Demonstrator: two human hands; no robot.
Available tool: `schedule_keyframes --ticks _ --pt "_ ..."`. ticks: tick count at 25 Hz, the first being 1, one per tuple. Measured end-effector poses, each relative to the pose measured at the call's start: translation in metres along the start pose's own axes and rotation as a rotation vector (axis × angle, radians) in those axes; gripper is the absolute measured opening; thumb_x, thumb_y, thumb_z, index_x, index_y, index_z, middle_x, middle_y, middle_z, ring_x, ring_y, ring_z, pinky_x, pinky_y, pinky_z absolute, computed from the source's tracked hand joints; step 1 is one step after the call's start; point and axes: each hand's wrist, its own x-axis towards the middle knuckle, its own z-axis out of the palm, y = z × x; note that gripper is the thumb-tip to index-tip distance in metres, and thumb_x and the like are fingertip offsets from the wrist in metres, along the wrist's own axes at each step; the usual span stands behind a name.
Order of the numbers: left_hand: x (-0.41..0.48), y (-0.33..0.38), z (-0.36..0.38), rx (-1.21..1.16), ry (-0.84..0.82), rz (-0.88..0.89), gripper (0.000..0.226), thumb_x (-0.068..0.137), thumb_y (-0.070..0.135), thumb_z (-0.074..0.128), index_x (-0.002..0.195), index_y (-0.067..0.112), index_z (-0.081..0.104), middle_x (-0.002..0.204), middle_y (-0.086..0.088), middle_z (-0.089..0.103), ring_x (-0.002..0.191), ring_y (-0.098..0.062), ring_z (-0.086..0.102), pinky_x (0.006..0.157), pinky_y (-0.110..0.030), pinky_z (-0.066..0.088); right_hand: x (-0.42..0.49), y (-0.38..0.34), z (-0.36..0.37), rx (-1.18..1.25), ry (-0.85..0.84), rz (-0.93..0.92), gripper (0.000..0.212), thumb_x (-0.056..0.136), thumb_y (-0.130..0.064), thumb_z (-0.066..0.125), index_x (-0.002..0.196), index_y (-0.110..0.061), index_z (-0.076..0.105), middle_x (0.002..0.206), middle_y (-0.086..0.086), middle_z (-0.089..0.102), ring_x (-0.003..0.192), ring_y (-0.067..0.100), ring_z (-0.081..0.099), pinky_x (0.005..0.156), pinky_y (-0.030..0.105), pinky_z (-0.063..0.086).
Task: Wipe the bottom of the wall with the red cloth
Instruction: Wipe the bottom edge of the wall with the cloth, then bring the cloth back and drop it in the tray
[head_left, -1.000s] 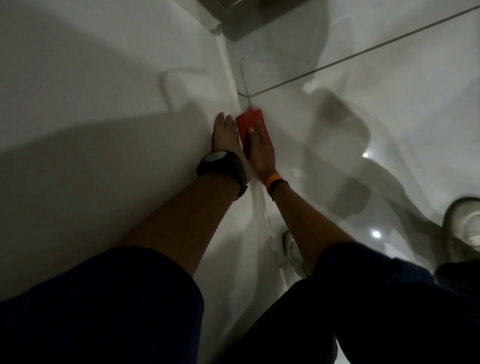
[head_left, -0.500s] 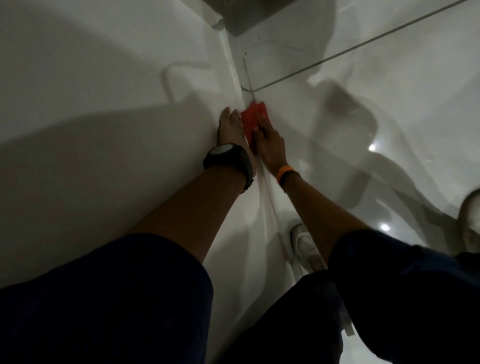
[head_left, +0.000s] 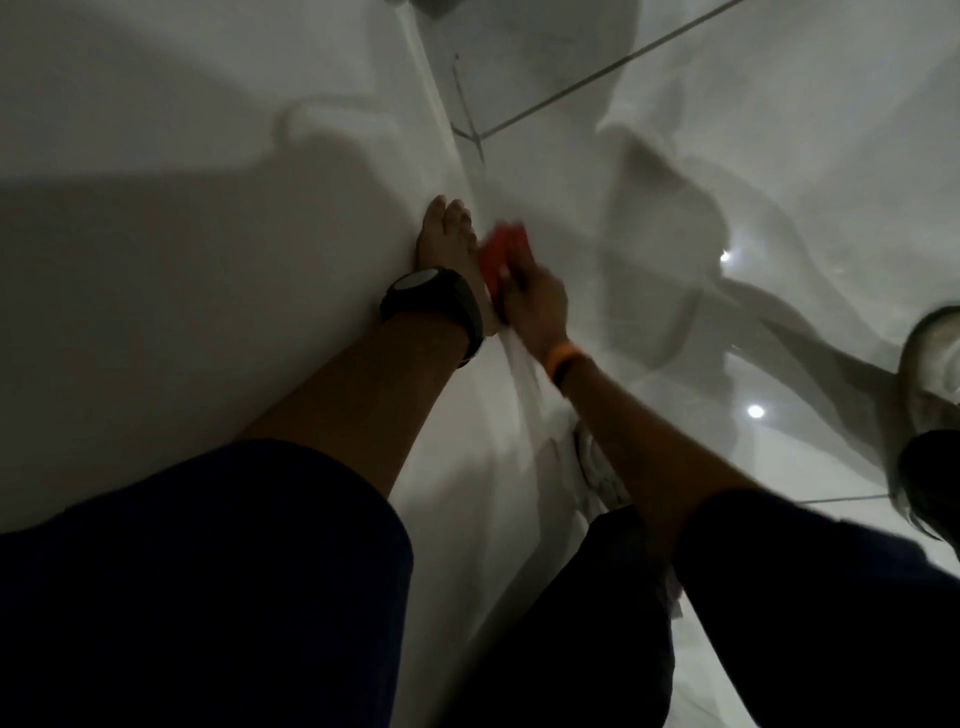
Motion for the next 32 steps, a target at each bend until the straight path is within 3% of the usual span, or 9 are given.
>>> schedule_keyframes --ticks 4,10,14,17,21,24,27,30,32 --pt "0.006 -0.007 -0.007 -0.040 0.009 -0.035 0.105 0.094 0.078 0.025 0.161 0.003 -0.005 0.168 -0.019 -0.006 0.157 -0.033 -0.005 0.125 -0.048 -0.006 0.066 -0.047 -0.011 -0.007 -0.080 -0.095 0.054 0.111 -0.027 0.038 0.161 -0.018 0.021 0.155 0.015 0.049 0.137 0.032 0.054 0.119 0.042 0.041" --pt "-0.011 0.002 0.003 0.002 0.024 -0.018 0.107 0.095 0.079 0.022 0.160 -0.001 -0.003 0.167 -0.023 -0.009 0.157 -0.037 -0.006 0.126 -0.050 -0.006 -0.042 0.058 -0.004 -0.156 -0.107 0.045 0.054 0.107 -0.032 0.045 0.158 -0.028 0.028 0.118 0.019 0.074 0.105 0.041 0.070 0.096 0.043 0.055" --pt "-0.033 0.031 0.019 -0.005 0.026 0.039 0.107 0.094 0.079 0.022 0.160 -0.002 -0.003 0.166 -0.024 -0.010 0.156 -0.038 -0.006 0.127 -0.050 -0.006 -0.118 0.116 -0.001 -0.300 -0.187 0.179 0.050 0.103 -0.020 0.051 0.152 -0.016 0.043 0.106 0.025 0.075 0.097 0.044 0.069 0.080 0.041 0.050" --pt "-0.045 0.045 0.027 -0.011 0.045 0.043 0.107 0.094 0.079 0.022 0.160 -0.001 -0.003 0.166 -0.024 -0.011 0.156 -0.038 -0.008 0.126 -0.050 -0.007 -0.128 0.120 -0.005 -0.324 -0.171 0.136 0.034 0.101 -0.015 0.051 0.132 -0.008 0.061 0.096 0.022 0.076 0.086 0.041 0.069 0.070 0.031 0.040" --pt "-0.067 0.042 0.031 -0.063 0.108 0.013 0.108 0.094 0.079 0.023 0.160 -0.003 -0.003 0.166 -0.024 -0.010 0.156 -0.038 -0.007 0.126 -0.049 -0.008 -0.134 0.092 -0.033 -0.278 -0.138 0.073 0.022 0.094 -0.005 0.053 0.100 -0.004 0.074 0.089 0.021 0.077 0.079 0.036 0.069 0.071 0.039 0.054" --pt "-0.096 0.031 0.030 -0.148 0.154 -0.025 0.109 0.094 0.078 0.026 0.160 -0.003 -0.005 0.167 -0.023 -0.011 0.156 -0.037 -0.008 0.127 -0.048 -0.007 -0.157 0.052 -0.069 -0.097 0.010 -0.032 0.025 0.094 -0.001 0.059 0.110 -0.004 0.077 0.085 0.017 0.080 0.076 0.031 0.072 0.071 0.035 0.058" --pt "-0.139 0.021 0.019 -0.294 0.259 -0.049 0.109 0.094 0.078 0.028 0.160 -0.002 -0.006 0.167 -0.021 -0.013 0.157 -0.034 -0.010 0.128 -0.046 -0.005 -0.188 -0.001 -0.126 -0.043 0.177 -0.195 0.014 0.097 -0.008 0.065 0.102 -0.004 0.078 0.079 0.004 0.077 0.068 0.020 0.071 0.064 0.029 0.055" --pt "-0.191 0.008 -0.007 -0.563 0.499 -0.080 0.106 0.094 0.072 0.037 0.160 -0.002 -0.001 0.168 -0.020 -0.008 0.158 -0.030 -0.007 0.128 -0.044 0.000 -0.231 -0.059 -0.195 -0.136 0.302 -0.342 0.037 0.087 0.010 0.065 0.118 -0.008 0.074 0.106 0.008 0.079 0.094 0.019 0.075 0.081 0.028 0.061" --pt "-0.240 -0.003 -0.046 -0.719 0.653 -0.104 0.105 0.093 0.067 0.042 0.161 -0.003 0.004 0.168 -0.020 -0.004 0.158 -0.030 -0.003 0.128 -0.044 0.002 -0.277 -0.108 -0.255 -0.084 0.366 -0.422 0.056 0.077 0.026 0.058 0.124 -0.003 0.070 0.123 0.014 0.074 0.114 0.025 0.071 0.097 0.037 0.061"
